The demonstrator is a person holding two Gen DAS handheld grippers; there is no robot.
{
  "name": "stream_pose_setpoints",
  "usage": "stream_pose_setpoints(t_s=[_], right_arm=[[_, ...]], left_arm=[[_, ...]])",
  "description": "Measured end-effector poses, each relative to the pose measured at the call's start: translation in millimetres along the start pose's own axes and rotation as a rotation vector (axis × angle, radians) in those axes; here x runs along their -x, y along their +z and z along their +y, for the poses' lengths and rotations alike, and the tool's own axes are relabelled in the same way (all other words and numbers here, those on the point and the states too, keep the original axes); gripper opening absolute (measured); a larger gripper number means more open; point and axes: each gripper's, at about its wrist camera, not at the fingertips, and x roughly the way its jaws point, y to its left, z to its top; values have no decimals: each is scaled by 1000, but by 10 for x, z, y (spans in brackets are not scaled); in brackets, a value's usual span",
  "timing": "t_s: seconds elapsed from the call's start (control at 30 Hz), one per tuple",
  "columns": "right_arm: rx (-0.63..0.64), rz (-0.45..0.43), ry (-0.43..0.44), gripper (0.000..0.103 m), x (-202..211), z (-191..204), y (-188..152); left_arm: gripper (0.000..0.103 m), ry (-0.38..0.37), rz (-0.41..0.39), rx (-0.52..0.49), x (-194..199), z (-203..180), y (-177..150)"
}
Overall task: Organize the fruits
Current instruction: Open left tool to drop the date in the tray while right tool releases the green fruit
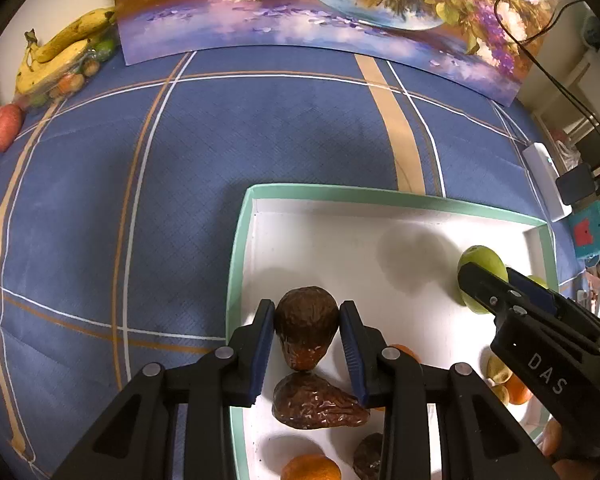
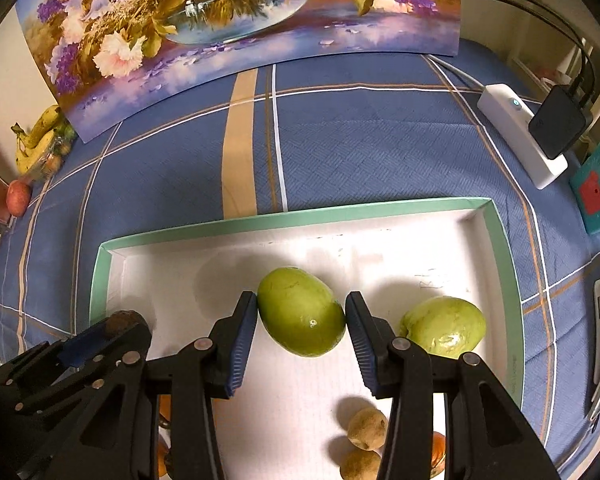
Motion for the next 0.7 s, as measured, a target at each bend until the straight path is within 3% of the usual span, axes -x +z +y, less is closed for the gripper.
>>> stream_pose_setpoints(t_s=[0.13,0.2,0.53,0.6,0.63,0.7], right_arm=[[12,8,-9,48,10,22,-12],[14,9,-14,48,14,33,-9],[1,-22,-21,48,297,61,-92],[8,-26,-19,48,348,94,-152],[16,-27,-22,48,375,112,-186],[27,-34,-36,59,442,131,-266]], left_arm=[[39,-7,14,2,-12,-2,26],[47,-10,10,2,39,21,11],[50,-3,-43,22,451,257,-91],[65,8,-55,41,505,326,-123],[66,24,-58,55,551,388,-163],[74,61,-57,73,593,477,-226]])
